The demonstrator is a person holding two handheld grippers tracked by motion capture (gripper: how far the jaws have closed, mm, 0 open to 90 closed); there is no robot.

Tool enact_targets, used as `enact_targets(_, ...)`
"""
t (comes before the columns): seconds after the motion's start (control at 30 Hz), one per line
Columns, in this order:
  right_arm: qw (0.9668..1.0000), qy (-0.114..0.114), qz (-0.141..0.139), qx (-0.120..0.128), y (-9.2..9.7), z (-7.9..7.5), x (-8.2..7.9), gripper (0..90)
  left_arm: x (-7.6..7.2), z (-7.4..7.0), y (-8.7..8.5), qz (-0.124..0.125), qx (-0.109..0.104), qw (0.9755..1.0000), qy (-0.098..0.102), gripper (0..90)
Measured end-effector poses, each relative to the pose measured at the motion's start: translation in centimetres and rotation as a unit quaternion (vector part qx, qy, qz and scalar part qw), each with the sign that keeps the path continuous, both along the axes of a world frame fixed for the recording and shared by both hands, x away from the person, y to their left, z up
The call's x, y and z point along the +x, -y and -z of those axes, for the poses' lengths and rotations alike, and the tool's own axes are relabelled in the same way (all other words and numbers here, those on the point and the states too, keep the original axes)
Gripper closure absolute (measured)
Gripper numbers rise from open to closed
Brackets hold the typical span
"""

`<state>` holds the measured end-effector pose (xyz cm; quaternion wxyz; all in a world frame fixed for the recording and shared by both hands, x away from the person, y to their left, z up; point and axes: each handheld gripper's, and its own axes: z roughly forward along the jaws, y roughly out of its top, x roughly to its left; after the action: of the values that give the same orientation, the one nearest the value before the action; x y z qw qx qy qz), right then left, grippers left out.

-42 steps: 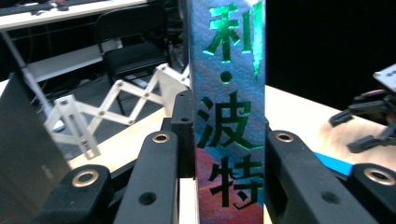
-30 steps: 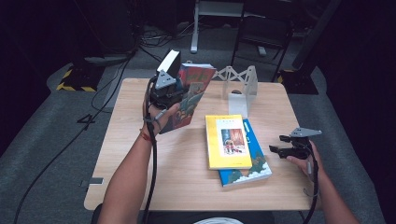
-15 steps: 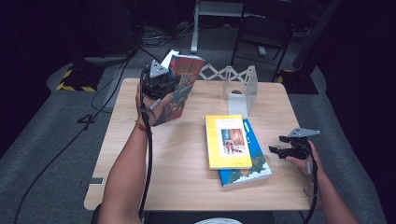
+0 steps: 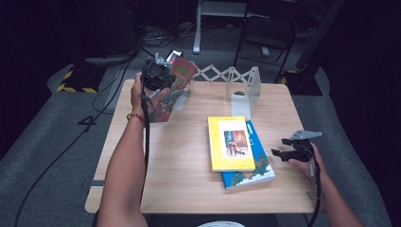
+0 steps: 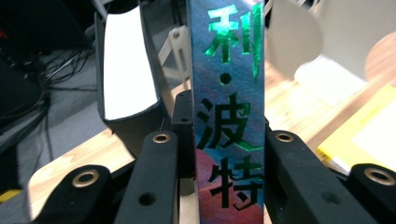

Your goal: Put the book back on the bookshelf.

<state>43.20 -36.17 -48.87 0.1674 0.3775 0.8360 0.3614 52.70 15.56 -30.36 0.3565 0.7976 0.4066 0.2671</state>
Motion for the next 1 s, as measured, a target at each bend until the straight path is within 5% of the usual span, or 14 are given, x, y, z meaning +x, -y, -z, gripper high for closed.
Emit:
enact_targets(0.2, 1.0000, -0.003, 0.000, 0.001, 0.0, 0.1, 0.0, 26.4, 0.8, -0.5, -0.3, -0.008, 0.003, 0.9999, -0.009, 73.7)
enact_targets(0.33, 1.0000, -0.005, 0.001, -0.001, 0.0, 0.2, 0.1, 26.4, 1.7, -1.3, 0.7, -0.002, 0.035, 0.9992, -0.018, 73.7)
enact_targets(0.53, 1.0000, -0.006, -0.002, -0.003, 0.0, 0.2, 0.1, 26.5, 2.6, -1.0, 1.1, -0.029, -0.004, 0.9994, 0.021, 73.7)
enact_targets(0.8, 0.9998, -0.008, -0.011, -0.013, -0.3, 0.4, 0.1, 26.6, 4.0, 0.4, 2.0, -0.071, -0.048, 0.9944, 0.062, 73.7)
enact_targets(1.0, 0.9998, -0.009, -0.014, -0.013, -0.3, 0.5, 0.2, 26.6, 5.1, 1.3, 2.8, -0.070, -0.074, 0.9915, 0.081, 73.8)
